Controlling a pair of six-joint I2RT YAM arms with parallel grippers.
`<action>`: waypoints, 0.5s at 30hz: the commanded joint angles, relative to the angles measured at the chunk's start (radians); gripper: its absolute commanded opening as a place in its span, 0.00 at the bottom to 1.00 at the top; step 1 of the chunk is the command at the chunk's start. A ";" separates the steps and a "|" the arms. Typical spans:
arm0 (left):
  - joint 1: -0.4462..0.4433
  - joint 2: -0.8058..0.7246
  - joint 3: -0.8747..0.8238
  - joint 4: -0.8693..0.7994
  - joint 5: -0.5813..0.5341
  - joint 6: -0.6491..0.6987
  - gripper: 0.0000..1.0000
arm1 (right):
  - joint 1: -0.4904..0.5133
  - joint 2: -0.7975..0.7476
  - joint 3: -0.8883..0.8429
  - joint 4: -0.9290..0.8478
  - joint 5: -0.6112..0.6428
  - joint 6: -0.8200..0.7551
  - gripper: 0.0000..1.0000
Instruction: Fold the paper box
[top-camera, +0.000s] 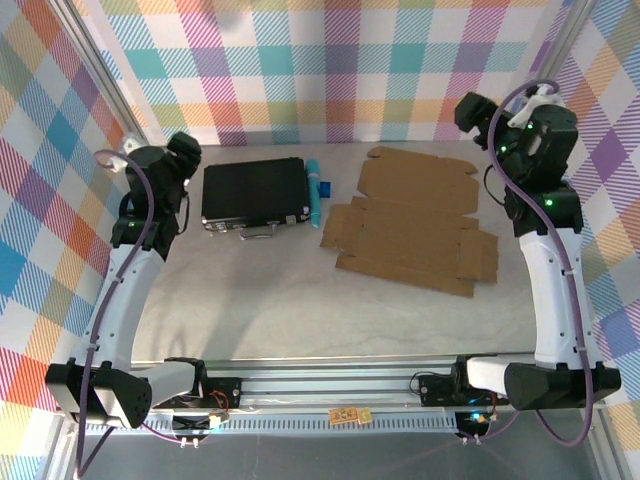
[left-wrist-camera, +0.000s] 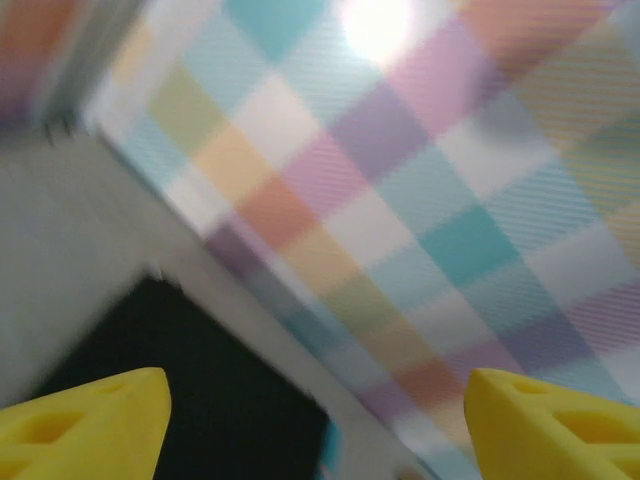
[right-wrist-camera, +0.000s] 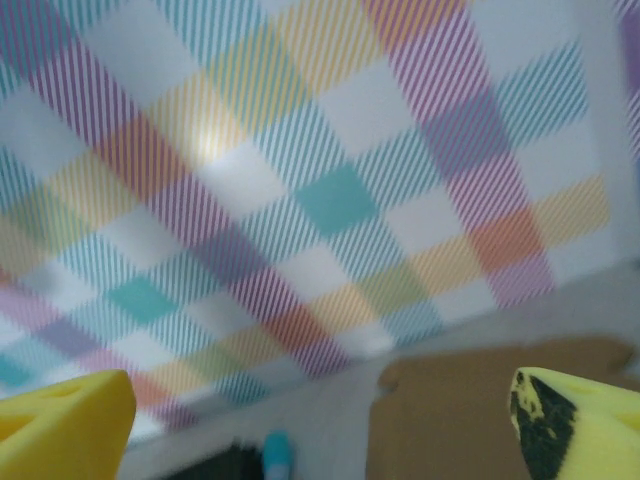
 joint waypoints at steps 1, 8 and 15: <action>-0.132 0.038 -0.086 -0.198 0.227 -0.272 0.67 | 0.016 0.064 -0.069 -0.289 -0.145 0.136 0.86; -0.519 0.165 -0.268 0.076 0.262 -0.520 0.54 | 0.015 0.138 -0.271 -0.271 -0.398 0.185 0.61; -0.691 0.503 -0.290 0.553 0.310 -0.762 0.50 | 0.011 0.329 -0.357 -0.152 -0.417 0.174 0.47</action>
